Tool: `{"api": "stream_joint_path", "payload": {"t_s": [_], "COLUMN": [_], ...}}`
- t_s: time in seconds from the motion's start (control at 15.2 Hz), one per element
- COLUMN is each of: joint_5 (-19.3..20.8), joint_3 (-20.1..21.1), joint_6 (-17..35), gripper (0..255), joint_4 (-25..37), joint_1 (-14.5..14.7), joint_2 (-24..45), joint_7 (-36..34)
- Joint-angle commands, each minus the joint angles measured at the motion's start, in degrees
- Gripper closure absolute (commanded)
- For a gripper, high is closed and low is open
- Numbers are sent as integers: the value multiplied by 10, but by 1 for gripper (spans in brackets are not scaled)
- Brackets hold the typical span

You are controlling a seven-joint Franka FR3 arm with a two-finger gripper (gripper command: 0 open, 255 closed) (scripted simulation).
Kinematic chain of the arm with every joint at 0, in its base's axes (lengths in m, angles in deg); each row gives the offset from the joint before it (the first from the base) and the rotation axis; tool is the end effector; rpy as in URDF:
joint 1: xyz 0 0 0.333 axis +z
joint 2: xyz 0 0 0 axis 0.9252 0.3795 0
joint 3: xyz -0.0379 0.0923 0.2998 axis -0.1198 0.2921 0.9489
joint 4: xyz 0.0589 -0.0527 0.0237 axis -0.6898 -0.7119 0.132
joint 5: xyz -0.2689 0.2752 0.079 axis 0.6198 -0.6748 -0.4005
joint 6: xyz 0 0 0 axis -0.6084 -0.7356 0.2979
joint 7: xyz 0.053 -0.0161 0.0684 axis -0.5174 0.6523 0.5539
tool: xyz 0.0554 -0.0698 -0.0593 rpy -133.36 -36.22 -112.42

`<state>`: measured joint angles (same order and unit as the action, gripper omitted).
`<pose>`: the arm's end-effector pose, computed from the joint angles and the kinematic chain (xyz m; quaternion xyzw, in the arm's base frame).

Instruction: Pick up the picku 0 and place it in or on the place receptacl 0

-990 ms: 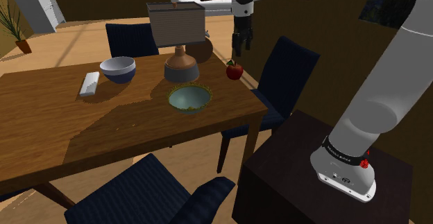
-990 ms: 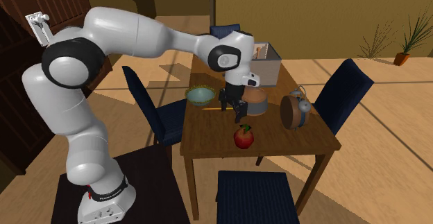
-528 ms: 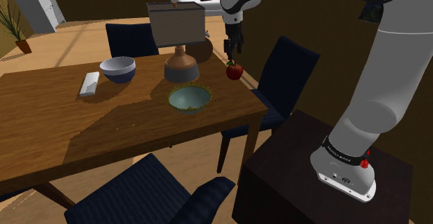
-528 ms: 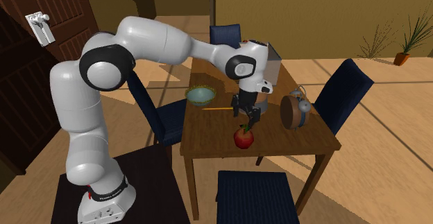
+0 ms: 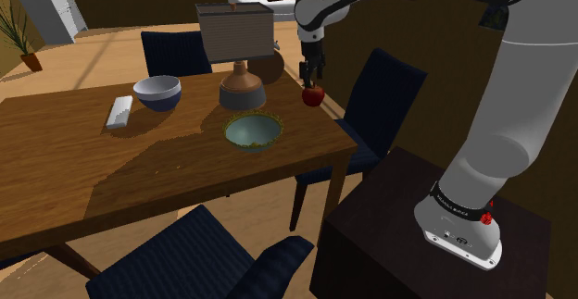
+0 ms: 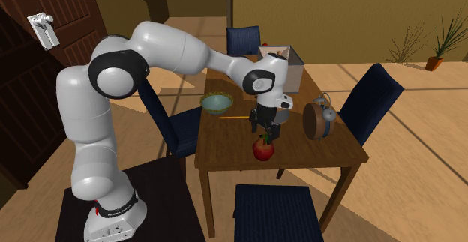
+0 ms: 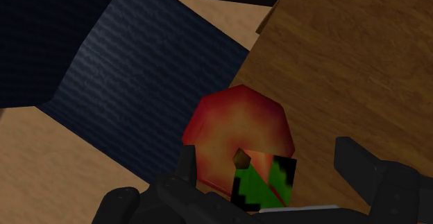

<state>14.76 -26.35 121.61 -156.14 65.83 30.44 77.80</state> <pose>0.5940 -0.0404 0.3941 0.9930 0.0893 -0.0727 0.0256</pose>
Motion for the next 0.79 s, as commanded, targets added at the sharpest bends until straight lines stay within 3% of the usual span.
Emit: {"api": "stream_joint_path", "payload": {"t_s": [0.0, 0.26, 0.33, 0.73], "joint_5": [0, 0, 0, 0], "joint_3": [0, 0, 0, 0], "joint_6": [1, 1, 1, 1], "gripper": [0, 0, 255, 255], "joint_4": [0, 0, 0, 0], "joint_1": [0, 0, 0, 0], "joint_2": [1, 1, 1, 0], "joint_7": [0, 0, 0, 0]}}
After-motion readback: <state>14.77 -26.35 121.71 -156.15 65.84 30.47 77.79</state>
